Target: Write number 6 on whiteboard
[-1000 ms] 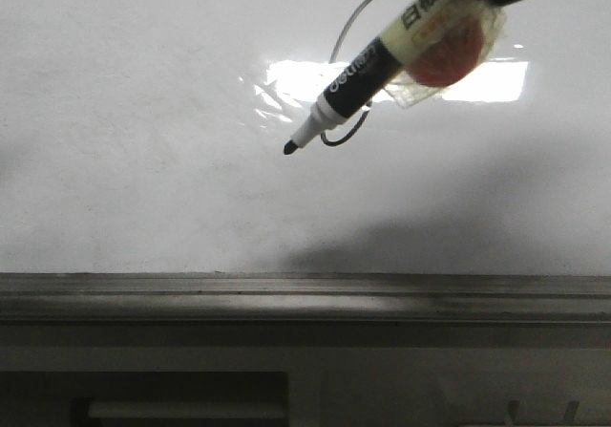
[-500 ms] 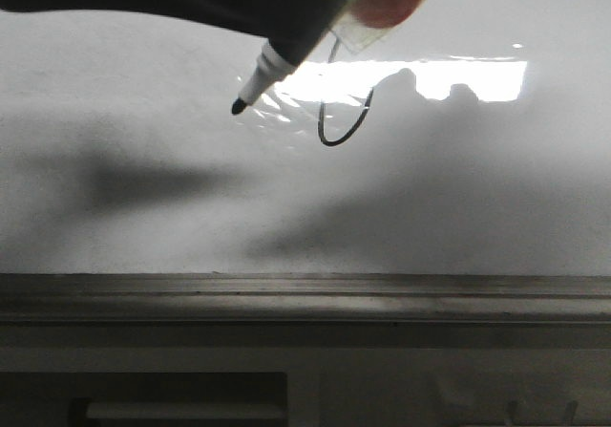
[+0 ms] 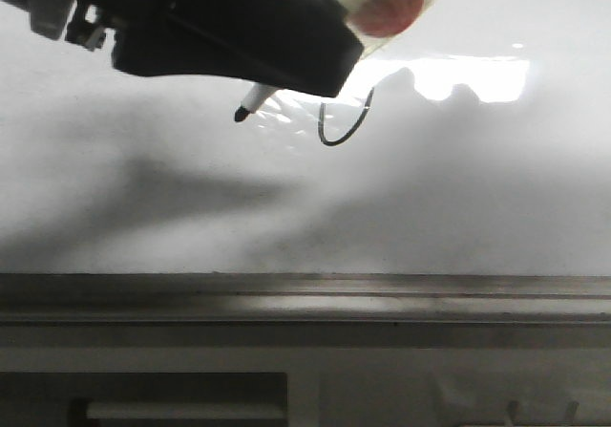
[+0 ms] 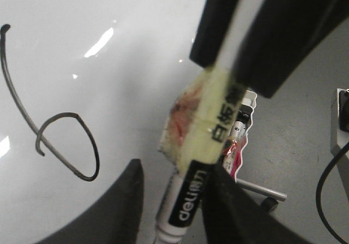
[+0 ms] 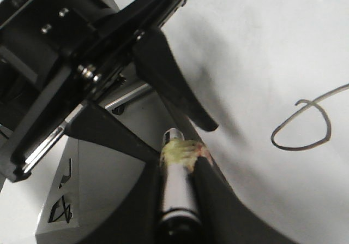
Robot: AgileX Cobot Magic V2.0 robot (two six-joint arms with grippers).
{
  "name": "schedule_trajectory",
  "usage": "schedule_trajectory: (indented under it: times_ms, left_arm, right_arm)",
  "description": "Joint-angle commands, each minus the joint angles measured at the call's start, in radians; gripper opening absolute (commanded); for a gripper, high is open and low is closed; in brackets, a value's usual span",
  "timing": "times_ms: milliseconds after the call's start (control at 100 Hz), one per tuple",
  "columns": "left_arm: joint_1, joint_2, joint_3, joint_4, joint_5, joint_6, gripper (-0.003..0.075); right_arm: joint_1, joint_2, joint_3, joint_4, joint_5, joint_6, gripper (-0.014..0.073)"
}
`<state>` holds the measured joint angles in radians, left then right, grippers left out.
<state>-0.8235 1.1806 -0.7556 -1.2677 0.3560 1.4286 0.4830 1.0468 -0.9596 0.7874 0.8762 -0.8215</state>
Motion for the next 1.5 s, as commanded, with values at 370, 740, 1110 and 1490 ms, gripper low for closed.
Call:
schedule_trajectory:
  times_ms: [370, 740, 1110, 1490]
  left_arm:
    - [-0.010, -0.018, -0.035, -0.025, -0.031, 0.000, -0.0020]
    - [-0.010, -0.279, 0.124, -0.298, -0.324, -0.078, -0.0020]
    - [0.002, -0.228, 0.175, -0.558, -0.488, -0.080, -0.0020]
    - [0.033, -0.022, 0.051, -0.580, -0.502, -0.105, -0.0020]
  right_arm:
    - [-0.002, -0.009, -0.035, 0.038, 0.009, -0.021, 0.0379]
    - [-0.224, -0.195, 0.075, 0.025, -0.014, 0.000, 0.0467]
    - [-0.251, -0.321, 0.245, 0.051, -0.160, 0.000, 0.0467]
    - [-0.251, -0.321, 0.245, 0.051, -0.142, 0.000, 0.0467]
